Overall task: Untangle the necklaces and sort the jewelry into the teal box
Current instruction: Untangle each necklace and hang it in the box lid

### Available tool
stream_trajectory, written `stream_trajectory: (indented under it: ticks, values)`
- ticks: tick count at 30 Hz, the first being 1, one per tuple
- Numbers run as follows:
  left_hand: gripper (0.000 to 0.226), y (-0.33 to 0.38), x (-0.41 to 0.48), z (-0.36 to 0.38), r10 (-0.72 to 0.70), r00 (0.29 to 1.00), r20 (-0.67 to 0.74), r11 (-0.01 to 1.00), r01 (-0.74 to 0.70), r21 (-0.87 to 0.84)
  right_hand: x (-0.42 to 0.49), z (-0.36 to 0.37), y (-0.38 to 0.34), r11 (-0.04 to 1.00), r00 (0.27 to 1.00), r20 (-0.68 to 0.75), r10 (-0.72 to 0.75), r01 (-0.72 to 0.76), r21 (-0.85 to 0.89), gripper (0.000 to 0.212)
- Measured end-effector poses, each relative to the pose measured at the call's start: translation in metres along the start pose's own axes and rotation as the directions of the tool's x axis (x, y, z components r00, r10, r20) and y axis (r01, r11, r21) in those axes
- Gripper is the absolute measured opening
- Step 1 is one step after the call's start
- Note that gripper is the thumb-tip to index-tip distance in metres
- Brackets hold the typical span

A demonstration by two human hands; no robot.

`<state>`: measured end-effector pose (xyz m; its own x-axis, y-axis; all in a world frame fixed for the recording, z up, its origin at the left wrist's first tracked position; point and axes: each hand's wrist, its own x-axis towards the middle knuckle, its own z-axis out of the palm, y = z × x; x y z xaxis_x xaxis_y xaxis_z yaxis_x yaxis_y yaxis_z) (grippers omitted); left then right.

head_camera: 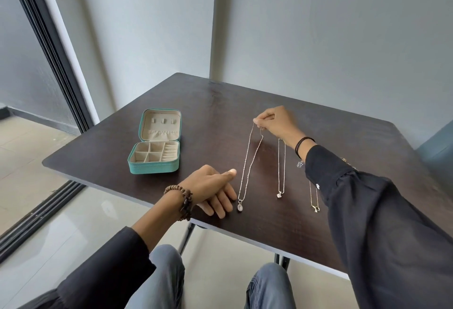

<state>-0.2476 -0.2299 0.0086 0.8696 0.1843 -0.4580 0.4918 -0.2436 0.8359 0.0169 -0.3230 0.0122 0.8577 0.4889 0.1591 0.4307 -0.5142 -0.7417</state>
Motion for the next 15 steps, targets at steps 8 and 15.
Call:
stream_trajectory:
  ticks: [8, 15]
  values:
    - [0.029, 0.018, -0.006, 0.005, 0.27, 0.874, -0.404, 0.947, -0.316, -0.051, -0.065, -0.034, -0.052, 0.965, 0.984, 0.17, -0.059, 0.013, 0.262, 0.022]
    - [0.028, 0.048, -0.022, 0.003, 0.458, 0.766, -0.451, 0.868, -0.496, 0.04, -0.13, -0.064, -0.095, 0.938, 0.958, 0.237, -0.164, 0.078, 0.337, 0.039]
